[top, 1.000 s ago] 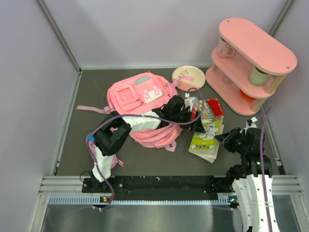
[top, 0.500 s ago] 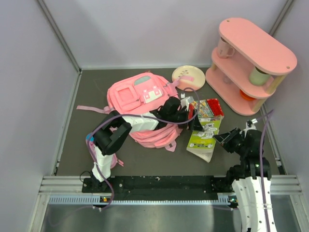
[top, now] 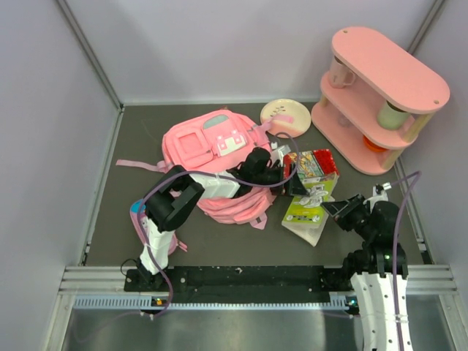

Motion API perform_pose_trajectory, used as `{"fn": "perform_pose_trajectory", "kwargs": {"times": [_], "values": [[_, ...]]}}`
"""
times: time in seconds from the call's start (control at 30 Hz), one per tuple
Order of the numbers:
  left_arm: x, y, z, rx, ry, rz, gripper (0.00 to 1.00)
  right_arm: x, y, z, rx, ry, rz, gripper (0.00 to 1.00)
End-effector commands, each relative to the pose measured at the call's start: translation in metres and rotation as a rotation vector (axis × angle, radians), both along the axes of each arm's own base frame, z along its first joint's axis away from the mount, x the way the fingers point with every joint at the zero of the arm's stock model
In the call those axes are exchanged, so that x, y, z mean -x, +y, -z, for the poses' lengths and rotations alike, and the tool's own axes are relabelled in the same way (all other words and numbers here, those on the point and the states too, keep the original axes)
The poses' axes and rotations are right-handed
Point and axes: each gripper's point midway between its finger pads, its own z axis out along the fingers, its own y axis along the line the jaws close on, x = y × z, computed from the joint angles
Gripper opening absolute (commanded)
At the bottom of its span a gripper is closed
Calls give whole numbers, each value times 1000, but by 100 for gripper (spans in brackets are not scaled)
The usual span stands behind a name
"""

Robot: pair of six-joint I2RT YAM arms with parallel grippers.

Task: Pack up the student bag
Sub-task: Pick up the book from the center of the board.

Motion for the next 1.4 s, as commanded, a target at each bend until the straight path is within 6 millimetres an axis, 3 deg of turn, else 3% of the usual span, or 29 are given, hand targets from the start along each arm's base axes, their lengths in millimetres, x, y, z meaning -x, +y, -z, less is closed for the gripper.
{"fn": "perform_pose_trajectory", "kwargs": {"times": [0.0, 0.27, 0.4, 0.6, 0.73, 1.03, 1.2, 1.23, 1.33, 1.37], "values": [[7, -4, -16, 30, -53, 39, 92, -6, 9, -40, -38, -144, -40, 0], [-8, 15, -15, 39, -33, -9, 93, -4, 9, -42, -50, -157, -36, 0], [-6, 12, -17, 58, -26, 22, 93, -5, 10, -39, -56, -156, -38, 0], [9, 1, -51, 230, -27, 113, 90, -6, 14, -22, -91, -128, -52, 0], [14, 1, -67, 286, -49, 140, 75, -6, 15, -13, -97, -114, -58, 0], [9, 4, -77, 219, -116, 120, 41, -14, 15, 4, -74, -71, -77, 0], [7, 5, -76, 195, -126, 112, 3, -25, 17, 3, -56, -77, -114, 0], [7, 6, -74, 176, -116, 106, 0, -28, 17, -2, -49, -95, -120, 0], [5, 15, -77, 125, -144, 66, 0, -37, 11, -8, 9, -99, -114, 38], [-1, 20, -88, 114, -195, 26, 0, -41, 9, -6, 23, -80, -112, 62]]}}
